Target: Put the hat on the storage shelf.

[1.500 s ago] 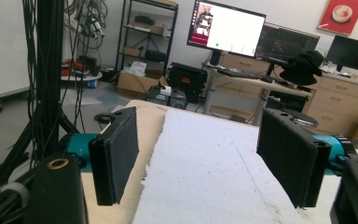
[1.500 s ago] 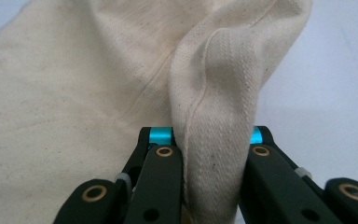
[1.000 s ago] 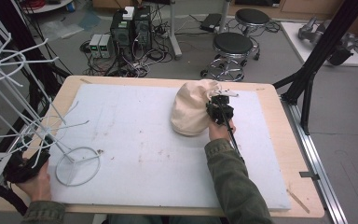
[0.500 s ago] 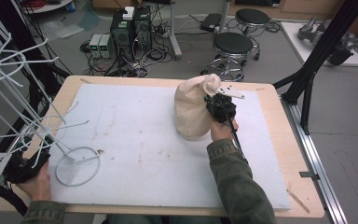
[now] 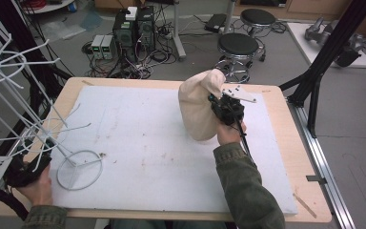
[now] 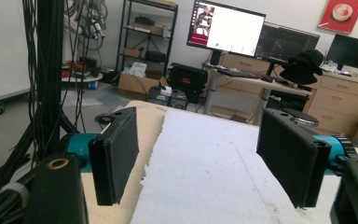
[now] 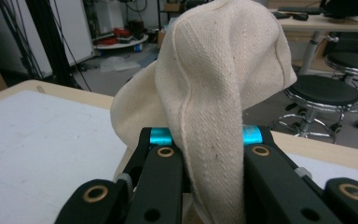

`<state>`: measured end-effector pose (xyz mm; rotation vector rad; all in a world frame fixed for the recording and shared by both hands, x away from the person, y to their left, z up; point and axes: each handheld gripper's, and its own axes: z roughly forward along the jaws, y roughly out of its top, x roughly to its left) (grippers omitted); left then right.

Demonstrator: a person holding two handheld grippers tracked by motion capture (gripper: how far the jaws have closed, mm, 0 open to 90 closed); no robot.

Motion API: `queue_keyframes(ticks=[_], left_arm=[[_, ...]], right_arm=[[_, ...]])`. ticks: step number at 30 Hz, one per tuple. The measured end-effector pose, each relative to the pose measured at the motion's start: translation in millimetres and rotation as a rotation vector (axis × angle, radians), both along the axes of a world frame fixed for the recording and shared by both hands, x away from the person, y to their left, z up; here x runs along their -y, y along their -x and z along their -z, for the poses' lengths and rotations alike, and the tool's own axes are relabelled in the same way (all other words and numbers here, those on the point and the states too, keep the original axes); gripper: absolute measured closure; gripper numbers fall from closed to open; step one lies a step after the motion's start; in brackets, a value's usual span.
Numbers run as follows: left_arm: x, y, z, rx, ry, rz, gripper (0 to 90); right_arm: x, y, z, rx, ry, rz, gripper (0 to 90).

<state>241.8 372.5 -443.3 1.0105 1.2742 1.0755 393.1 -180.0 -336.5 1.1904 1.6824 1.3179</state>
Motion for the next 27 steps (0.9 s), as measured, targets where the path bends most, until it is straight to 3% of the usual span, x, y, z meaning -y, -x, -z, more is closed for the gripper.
queue_keyframes(ticks=[10,27], left_arm=[[1.2,-0.1,-0.1,-0.001,-0.004,0.003,29.4],[1.9,-1.3,-0.7,-0.001,-0.014,0.001,29.4]], right_arm=[[-4.6,14.6,-12.1,0.066,0.017,-0.058,84.4],[-13.2,37.2,-28.4,0.181,-0.012,-0.227,84.3]])
